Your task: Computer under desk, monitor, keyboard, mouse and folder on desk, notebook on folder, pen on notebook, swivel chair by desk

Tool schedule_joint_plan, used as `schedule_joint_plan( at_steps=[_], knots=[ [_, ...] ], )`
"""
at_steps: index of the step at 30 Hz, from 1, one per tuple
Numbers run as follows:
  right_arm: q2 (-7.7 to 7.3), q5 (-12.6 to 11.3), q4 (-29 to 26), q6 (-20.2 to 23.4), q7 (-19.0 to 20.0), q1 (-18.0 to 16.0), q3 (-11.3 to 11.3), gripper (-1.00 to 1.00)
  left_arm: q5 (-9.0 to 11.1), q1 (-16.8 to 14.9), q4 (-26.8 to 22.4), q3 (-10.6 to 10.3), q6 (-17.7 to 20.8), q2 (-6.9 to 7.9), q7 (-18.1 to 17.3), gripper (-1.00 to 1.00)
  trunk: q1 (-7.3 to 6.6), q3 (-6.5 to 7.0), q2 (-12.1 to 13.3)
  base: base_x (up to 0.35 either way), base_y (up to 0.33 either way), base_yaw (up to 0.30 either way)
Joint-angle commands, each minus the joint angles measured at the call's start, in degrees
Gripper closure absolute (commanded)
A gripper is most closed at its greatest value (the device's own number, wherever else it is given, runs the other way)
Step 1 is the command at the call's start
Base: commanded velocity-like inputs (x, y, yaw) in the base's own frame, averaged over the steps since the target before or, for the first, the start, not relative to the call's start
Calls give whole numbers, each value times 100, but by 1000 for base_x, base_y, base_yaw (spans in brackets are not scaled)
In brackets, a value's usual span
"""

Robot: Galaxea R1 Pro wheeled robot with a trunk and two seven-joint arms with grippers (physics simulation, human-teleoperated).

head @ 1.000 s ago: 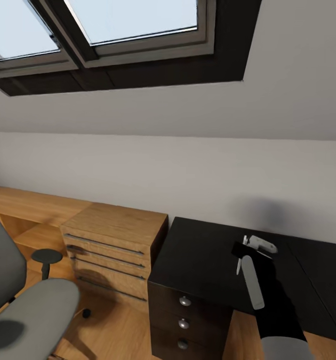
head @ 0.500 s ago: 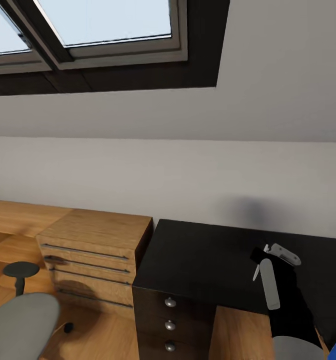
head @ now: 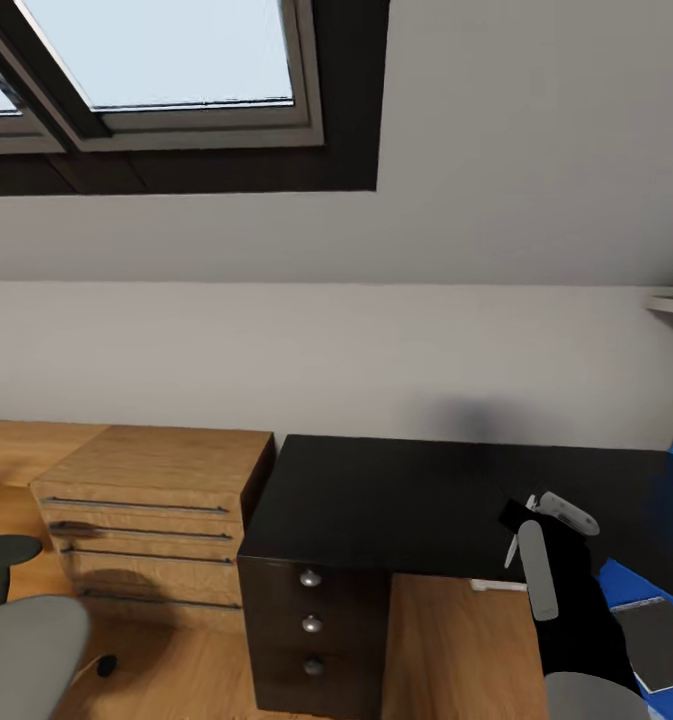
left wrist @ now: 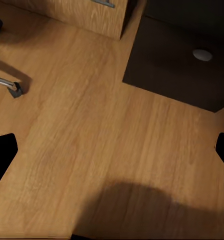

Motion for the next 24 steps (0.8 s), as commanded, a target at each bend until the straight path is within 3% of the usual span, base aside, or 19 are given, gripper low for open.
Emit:
schedule_joint_plan(
  at_steps=[1,7,24],
  knots=[
    [3,-75,-3,1,-34,-6,-6,100,-10,0,-7,32,-5,-8,-51,-100,-3,0,-5,-331,0,-232],
    [3,-73,8,1,-34,-6,1,100,-15,0,-7,32,-13,-11,-53,-100,-3,39,-5,-291,0,-232],
    [-62,-75,17,-8,-35,-6,-22,100,-11,0,-7,32,-22,-16,-49,-100,-3,150,-5,-12,0,-232]
  ],
)
